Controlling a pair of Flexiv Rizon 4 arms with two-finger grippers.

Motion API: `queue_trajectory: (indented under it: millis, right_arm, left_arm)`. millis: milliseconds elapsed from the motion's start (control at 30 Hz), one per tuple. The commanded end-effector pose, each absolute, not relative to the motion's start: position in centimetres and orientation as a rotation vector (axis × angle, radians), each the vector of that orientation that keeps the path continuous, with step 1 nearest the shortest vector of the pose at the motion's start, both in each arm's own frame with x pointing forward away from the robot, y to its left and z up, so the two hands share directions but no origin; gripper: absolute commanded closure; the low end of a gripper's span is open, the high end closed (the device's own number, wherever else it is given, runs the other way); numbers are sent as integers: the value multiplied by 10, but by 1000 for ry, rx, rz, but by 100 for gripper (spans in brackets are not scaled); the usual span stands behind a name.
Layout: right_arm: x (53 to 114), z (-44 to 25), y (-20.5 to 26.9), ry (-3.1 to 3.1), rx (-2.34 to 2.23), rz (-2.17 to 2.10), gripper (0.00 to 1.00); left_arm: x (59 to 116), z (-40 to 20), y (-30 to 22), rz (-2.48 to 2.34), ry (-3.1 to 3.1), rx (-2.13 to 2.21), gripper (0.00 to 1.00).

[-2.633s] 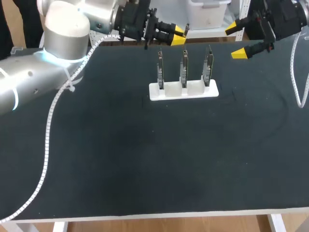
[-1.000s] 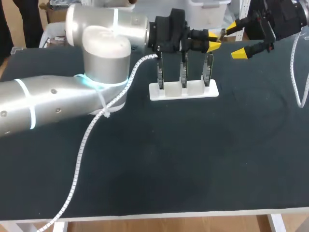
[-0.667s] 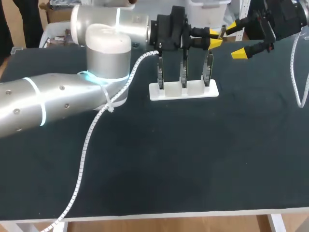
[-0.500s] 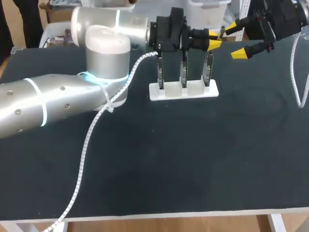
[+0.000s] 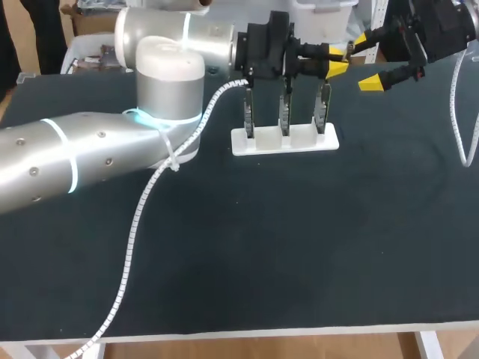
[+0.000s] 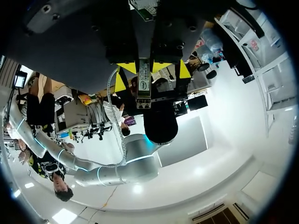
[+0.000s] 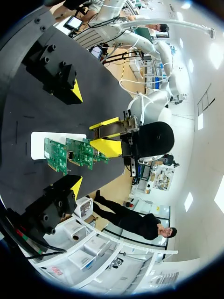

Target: Pick up the optical module with the left hand, and insert it into the network port with the right hand.

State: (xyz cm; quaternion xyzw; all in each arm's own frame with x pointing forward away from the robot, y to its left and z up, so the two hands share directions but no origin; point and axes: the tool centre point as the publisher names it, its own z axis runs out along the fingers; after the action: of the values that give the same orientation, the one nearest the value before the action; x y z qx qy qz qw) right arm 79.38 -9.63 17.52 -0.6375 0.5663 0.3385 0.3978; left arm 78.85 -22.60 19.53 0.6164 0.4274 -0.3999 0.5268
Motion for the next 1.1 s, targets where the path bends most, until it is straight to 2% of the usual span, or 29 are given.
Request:
queue_trajectory:
  millis: [33,1100]
  right_arm:
    - [792,176,-96,1436,-1613,853,0]
    - [792,176,-96,1436,-1613,853,0]
  left_arm:
    - [798,194,-231,-973,1010,1489,100]
    - [797,192,-224,-974,1017,1477,100]
